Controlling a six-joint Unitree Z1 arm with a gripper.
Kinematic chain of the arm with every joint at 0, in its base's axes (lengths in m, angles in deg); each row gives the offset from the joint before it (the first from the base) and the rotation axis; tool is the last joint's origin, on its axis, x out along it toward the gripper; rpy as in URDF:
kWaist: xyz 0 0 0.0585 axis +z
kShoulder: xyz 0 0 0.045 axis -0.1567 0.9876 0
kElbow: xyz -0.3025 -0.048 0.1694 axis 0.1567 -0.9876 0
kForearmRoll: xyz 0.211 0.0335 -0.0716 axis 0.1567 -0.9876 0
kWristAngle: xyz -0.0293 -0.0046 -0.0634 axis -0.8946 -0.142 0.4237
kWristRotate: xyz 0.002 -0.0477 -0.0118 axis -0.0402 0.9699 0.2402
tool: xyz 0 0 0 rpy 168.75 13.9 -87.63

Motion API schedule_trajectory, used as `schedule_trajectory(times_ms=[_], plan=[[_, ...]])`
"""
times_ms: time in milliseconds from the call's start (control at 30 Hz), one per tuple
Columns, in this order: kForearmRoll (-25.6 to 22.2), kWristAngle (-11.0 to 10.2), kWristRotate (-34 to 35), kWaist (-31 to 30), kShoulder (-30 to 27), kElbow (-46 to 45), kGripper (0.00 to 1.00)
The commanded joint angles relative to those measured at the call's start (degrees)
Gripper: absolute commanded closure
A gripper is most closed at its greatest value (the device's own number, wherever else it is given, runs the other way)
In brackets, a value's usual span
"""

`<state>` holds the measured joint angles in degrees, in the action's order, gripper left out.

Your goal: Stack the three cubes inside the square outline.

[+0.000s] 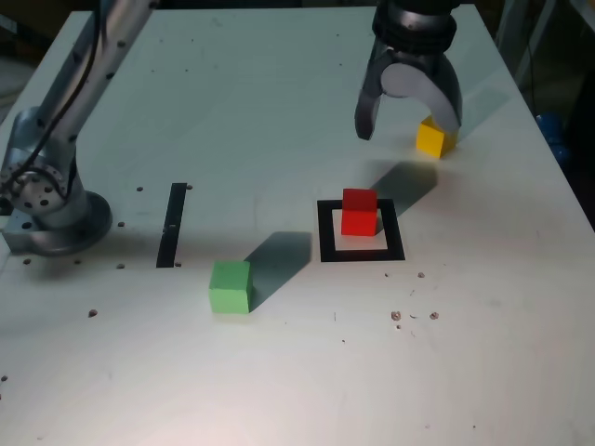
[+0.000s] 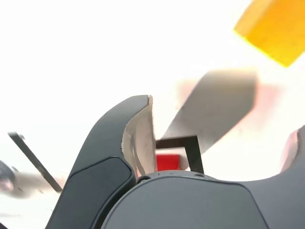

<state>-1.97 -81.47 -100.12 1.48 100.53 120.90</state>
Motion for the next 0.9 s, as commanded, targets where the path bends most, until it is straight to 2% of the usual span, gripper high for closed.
schedule_trajectory(times_ms=[0, 100, 200, 300, 400, 700, 767, 867], plan=[[0.5, -0.8, -5.4, 0.7, 0.7, 1.0, 0.0], [0.9, -0.6, -12.4, 2.0, 1.3, 1.6, 0.0], [1.0, 1.0, -19.6, 3.6, 2.7, 3.0, 0.01], [0.9, 2.2, -24.1, 4.8, 4.4, 5.5, 0.01], [0.1, 2.4, -26.4, 5.2, 6.6, 9.1, 0.01], [-1.9, -0.2, -27.8, 4.1, 11.5, 15.9, 0.06], [-2.3, -0.9, -27.5, 3.8, 12.2, 16.7, 0.11], [-2.9, -2.5, -26.7, 3.1, 13.2, 18.1, 0.24]])
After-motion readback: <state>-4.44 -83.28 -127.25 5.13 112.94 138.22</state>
